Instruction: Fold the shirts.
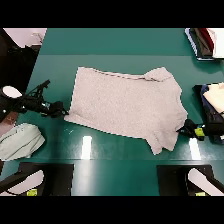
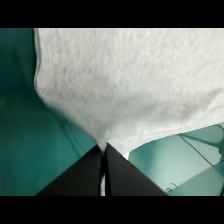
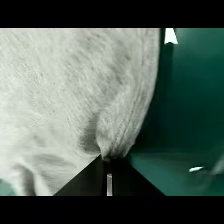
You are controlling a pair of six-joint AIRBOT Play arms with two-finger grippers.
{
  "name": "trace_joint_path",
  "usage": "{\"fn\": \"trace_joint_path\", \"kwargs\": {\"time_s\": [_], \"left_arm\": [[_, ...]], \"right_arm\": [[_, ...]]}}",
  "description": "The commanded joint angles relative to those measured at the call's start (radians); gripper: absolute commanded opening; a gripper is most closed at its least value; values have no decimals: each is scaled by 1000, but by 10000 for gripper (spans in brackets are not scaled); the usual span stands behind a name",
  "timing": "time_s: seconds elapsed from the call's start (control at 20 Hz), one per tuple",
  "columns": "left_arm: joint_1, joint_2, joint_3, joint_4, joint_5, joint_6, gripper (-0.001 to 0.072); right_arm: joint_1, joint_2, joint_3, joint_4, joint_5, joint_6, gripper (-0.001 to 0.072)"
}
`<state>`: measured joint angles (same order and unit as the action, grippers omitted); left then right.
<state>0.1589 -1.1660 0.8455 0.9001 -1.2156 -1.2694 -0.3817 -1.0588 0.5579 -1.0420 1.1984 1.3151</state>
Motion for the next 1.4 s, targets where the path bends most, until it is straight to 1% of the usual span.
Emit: {"fn": "trace_joint_path", "kwargs": {"time_s": [0.0,0.1,0.35,0.5,0.6,0.7,0.75,0.85,0.95,1.05,1.15,1.2,1.25,1.35], "left_arm": [[2,51,167,1,-7,-18,22],[2,101,370,0,-7,-44,22],[2,174,951,-2,5,-43,23],[2,188,1257,-2,27,-40,23],[2,206,1352,-6,79,-40,23],[2,259,1355,-16,134,-40,23],[2,279,1356,-18,141,-40,23],[2,302,1351,-37,150,-42,23],[2,313,1343,-73,146,-41,23],[2,313,1308,-76,104,-42,22],[2,313,1201,-52,61,-76,22],[2,307,1123,-26,27,-101,22],[2,294,1041,-3,-6,-121,22],[2,244,888,13,-80,-131,22]], "right_arm": [[48,114,165,30,10,5,11],[71,185,355,30,-24,16,11],[114,275,867,27,-216,31,12],[106,298,1101,19,-238,27,12],[84,323,1188,18,-237,26,12],[55,352,1244,18,-234,16,11],[36,369,1264,18,-235,0,11],[-8,397,1289,18,-230,-1,11],[-53,421,1293,17,-220,-1,11],[-89,423,1292,18,-185,0,11],[-111,389,1293,29,-114,9,10],[-113,357,1293,30,-56,37,10],[-113,316,1293,30,19,61,10],[-104,211,1292,30,192,106,10]]}}
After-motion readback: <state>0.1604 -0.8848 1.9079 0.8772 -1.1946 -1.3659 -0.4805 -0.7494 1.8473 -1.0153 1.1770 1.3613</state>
